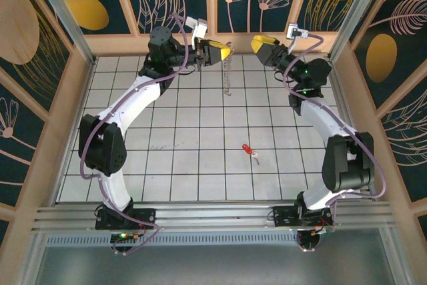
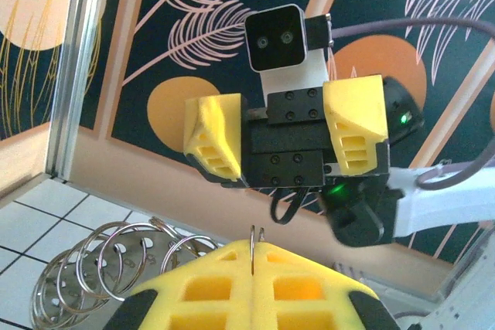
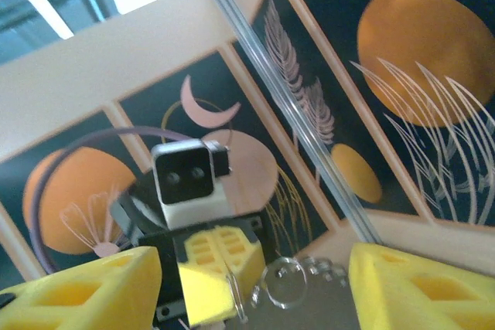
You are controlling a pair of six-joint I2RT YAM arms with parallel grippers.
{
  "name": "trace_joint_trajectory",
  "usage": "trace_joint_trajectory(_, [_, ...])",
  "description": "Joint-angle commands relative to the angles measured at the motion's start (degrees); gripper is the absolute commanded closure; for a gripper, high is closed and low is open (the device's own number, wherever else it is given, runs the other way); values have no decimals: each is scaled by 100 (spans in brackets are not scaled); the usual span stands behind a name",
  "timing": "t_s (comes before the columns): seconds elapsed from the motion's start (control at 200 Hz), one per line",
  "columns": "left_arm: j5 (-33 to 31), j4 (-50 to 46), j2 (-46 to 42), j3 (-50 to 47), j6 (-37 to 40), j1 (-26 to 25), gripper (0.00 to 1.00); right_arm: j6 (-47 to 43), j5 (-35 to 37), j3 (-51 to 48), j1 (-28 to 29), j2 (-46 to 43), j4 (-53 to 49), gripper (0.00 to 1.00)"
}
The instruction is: Put the keys on the keyring
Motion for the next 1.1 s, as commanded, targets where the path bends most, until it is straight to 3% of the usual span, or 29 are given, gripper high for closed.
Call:
trace_joint_trajectory(0.0, [206, -631, -251, 327, 989, -23, 100, -1106, -193, -190, 15, -412, -1455, 30])
trace_joint_trajectory(0.13, [291, -818, -242, 385, 1464, -23, 100, -1535, -44, -473, 7, -686, -2011, 19])
trace_joint_trajectory(0.28, [549, -683, -228, 355, 1758, -20, 100, -1706, 88, -784, 5, -880, -2139, 18])
trace_joint_trajectory(0.435, [777, -251, -292, 165, 1835, -23, 100, -1779, -4, -965, 1, -954, -2011, 26])
trace_joint_trajectory(0.756, [1145, 145, -444, -194, 2080, -23, 100, -1728, -704, -934, 11, -926, -1265, 53])
trace_joint_trajectory(1.096, [1309, 184, -505, -279, 2202, -23, 100, -1703, -930, -524, 127, -769, -1162, 60])
